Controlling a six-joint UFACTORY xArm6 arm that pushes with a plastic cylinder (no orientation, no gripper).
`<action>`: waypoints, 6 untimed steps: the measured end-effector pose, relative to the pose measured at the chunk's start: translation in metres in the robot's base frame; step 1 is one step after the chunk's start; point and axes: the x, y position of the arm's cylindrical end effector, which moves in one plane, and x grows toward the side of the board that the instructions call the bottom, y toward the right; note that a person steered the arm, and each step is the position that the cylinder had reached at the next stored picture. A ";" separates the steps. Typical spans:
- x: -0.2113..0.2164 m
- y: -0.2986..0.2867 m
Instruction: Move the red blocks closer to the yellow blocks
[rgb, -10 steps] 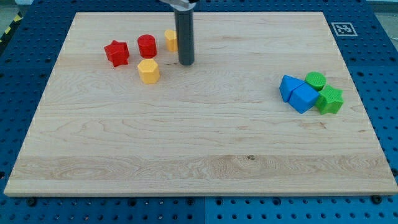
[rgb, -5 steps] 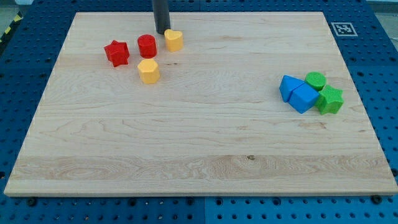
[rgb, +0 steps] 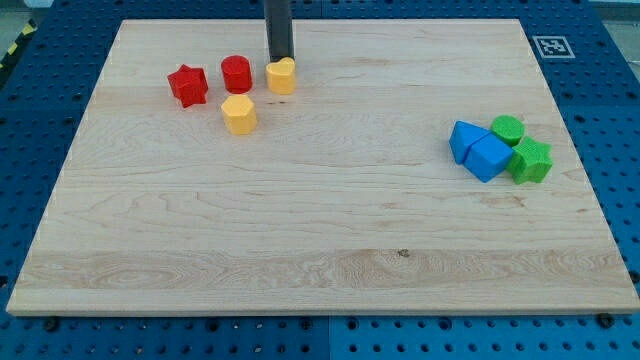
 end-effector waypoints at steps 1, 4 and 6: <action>0.017 0.003; 0.039 0.059; 0.053 0.056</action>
